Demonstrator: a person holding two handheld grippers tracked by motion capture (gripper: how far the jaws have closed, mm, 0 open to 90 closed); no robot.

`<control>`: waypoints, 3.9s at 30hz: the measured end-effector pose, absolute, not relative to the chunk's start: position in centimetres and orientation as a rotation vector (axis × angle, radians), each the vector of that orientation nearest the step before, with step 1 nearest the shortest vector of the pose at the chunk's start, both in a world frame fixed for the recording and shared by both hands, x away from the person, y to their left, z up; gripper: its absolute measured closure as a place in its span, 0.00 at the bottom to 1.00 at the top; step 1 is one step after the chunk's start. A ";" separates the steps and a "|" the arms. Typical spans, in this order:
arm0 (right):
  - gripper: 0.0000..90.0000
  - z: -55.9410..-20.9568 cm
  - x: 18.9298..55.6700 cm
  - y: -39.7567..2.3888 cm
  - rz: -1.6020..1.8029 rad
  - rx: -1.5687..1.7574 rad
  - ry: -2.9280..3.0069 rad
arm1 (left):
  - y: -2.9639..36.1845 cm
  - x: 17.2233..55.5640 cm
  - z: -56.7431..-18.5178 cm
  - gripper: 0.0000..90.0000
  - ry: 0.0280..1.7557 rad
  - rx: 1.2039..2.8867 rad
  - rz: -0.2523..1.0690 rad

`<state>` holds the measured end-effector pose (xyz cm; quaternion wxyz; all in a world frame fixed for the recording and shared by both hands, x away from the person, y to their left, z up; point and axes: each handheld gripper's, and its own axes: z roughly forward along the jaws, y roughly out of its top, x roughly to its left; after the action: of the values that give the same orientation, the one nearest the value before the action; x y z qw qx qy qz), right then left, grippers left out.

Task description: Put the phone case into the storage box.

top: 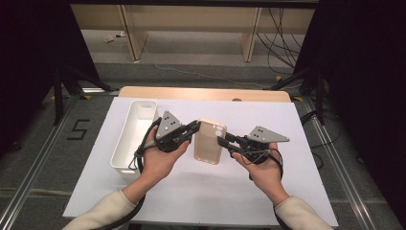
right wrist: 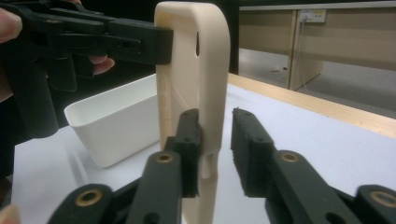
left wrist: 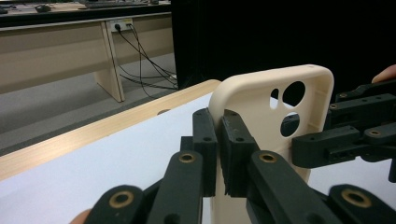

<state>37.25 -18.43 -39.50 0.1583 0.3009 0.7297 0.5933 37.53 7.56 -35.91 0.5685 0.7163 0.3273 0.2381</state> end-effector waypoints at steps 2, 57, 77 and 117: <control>0.73 -39.5 37.2 -18.5 1.673 0.853 2.086 | 7.6 37.5 -35.9 0.95 0.771 1.681 0.565; 0.18 -40.0 33.7 -24.6 1.616 0.842 2.041 | 11.1 37.9 -33.7 0.95 0.813 1.620 0.671; 0.18 -40.4 33.3 -25.2 1.631 0.860 2.021 | 12.3 38.1 -33.4 0.95 0.846 1.605 0.694; 0.18 -40.4 33.3 -25.5 1.611 0.868 2.028 | 14.3 38.6 -32.6 0.95 0.892 1.582 0.745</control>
<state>33.28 -25.52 -40.42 0.2038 0.3111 0.7268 0.5774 38.60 14.28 -32.57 0.5559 0.6701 0.3776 0.3153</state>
